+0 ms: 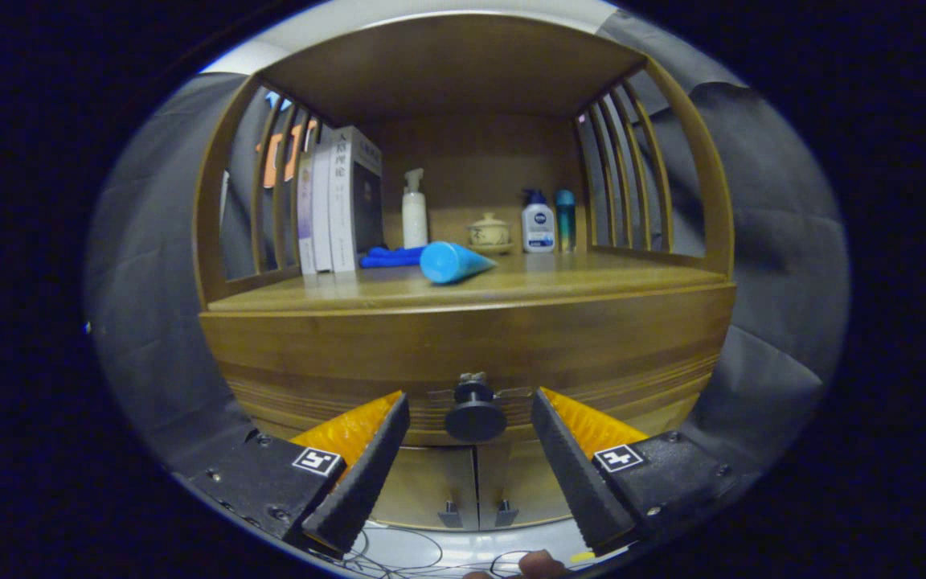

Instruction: Pull open the drawer, take out the items inside it, and place them on the countertop above the cabinet.

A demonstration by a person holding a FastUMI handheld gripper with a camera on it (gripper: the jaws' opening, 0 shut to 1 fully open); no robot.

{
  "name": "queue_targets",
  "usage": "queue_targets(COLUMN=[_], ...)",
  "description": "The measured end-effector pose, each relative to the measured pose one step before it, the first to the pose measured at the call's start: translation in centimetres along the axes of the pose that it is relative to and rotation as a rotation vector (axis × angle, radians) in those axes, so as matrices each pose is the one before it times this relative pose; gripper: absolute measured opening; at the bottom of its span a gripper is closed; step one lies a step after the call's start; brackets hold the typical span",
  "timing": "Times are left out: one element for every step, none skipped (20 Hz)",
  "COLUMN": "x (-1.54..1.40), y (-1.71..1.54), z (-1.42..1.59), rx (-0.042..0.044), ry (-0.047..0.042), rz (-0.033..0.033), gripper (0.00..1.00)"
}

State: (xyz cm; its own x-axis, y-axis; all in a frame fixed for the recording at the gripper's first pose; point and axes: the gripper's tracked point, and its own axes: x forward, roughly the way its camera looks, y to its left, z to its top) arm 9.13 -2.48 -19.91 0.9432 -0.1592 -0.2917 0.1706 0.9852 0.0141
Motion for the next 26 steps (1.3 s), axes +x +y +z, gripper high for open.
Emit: queue_targets(x=[-1.558, -1.300, -1.243, -1.167, -1.182, -1.032, -1.176, -1.200, -1.128, -1.214, -0.966, -0.953, -0.963, -1.015, -0.990, -0.872, -0.911, -0.783, -0.857, -0.822, -0.632, -0.619, -0.695, -0.359, -0.404, -0.222], y=[0.013, 0.157, 0.240, -0.052, 0.015, 0.023, -0.004, -0.052, 0.047, 0.017, 0.064, -0.028, 0.106, 0.207, 0.260, 0.435, 0.352, 0.297, 0.144, 0.206, 0.165, 0.003, -0.037, 0.206, 0.331, 0.178], z=[0.777, 0.654, 0.669, 0.538, 0.519, 0.645, 0.769, 0.680, 0.806, 0.625, 0.911, 0.700, 0.714, 0.859, 0.814, 0.858, 0.786, 0.522, 0.390, 0.337, 0.381, 0.065, -0.050, -0.040, -0.007, -0.069], rx=[0.00480, 0.00891, 0.00672, 0.00662, 0.00110, 0.00014, -0.00321, -0.00261, -0.00377, 0.00049, 0.00083, -0.00248, -0.00555, -0.00299, -0.00250, 0.00196, 0.00155, 0.00289, 0.00335, 0.00757, 0.00411, 0.00482, 0.00031, 0.00123, -0.00212, -0.00302], ry=[-0.01415, -0.01249, -0.00597, -0.00204, -0.00288, -0.01052, -0.01276, -0.01948, -0.01759, -0.01811, -0.02269, -0.01504, -0.01271, -0.01559, -0.01240, -0.01704, -0.01359, -0.01143, -0.00708, -0.00944, -0.01157, -0.00598, -0.00461, -0.00457, -0.00485, -0.00207], rz=[0.00349, 0.01099, 0.00915, 0.00354, 0.00699, 0.00585, 0.00372, 0.00280, 0.00084, 0.00336, 0.00229, 0.00226, 0.00460, 0.00741, 0.01173, 0.01765, 0.01231, 0.01186, 0.00461, 0.00923, 0.00472, -0.00264, -0.00562, 0.00431, 0.00606, 0.00724], gripper=[1.00, 1.00, 1.00, 0.99, 0.99, 0.99, 0.99, 1.00, 0.99, 0.99, 0.99, 0.99, 0.99, 0.99, 0.99, 0.99, 0.99, 0.99, 0.99, 0.99, 0.99, 0.99, 0.99, 0.99, 0.99, 0.99])
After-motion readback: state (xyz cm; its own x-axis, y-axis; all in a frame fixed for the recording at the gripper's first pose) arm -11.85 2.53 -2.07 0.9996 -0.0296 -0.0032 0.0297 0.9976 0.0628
